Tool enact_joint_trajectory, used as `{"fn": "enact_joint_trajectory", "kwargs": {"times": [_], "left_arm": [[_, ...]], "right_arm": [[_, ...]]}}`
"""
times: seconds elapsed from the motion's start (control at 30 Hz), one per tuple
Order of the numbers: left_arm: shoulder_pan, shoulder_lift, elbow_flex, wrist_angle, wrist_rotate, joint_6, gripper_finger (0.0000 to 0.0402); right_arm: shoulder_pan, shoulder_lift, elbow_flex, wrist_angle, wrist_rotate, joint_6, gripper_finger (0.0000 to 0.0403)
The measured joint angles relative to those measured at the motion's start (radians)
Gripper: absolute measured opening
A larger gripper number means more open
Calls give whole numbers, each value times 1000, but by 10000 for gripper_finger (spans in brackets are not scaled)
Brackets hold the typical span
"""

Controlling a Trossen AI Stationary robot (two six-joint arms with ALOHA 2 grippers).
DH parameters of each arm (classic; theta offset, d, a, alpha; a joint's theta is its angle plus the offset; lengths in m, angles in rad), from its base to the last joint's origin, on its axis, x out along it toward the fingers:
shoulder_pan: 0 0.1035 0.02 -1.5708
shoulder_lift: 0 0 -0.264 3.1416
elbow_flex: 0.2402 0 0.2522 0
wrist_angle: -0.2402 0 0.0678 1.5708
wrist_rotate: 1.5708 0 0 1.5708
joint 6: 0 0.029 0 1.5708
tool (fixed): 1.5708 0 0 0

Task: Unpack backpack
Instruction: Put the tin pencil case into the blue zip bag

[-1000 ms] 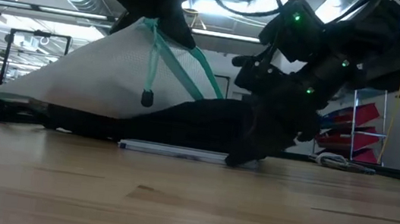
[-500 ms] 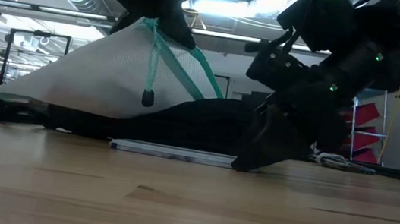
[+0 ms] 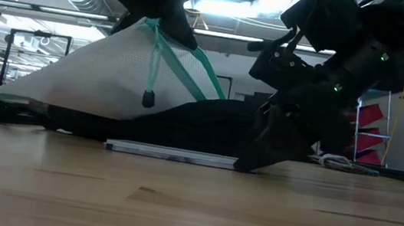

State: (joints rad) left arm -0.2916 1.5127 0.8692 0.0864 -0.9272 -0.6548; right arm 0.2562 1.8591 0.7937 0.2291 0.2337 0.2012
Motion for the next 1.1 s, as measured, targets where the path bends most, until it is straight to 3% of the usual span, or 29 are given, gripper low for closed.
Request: {"fn": "enact_joint_trajectory", "kwargs": {"times": [0.47, 0.73, 1.1], "left_arm": [[0, 0, 0, 3, 0, 0, 6], [0, 0, -1, 3, 0, 0, 6], [0, 0, -1, 3, 0, 0, 6]], "right_arm": [[13, -34, 25, -90, -39, 41, 236], [19, -97, 97, -313, -76, 100, 236], [73, -116, 150, -445, -76, 125, 236]]}}
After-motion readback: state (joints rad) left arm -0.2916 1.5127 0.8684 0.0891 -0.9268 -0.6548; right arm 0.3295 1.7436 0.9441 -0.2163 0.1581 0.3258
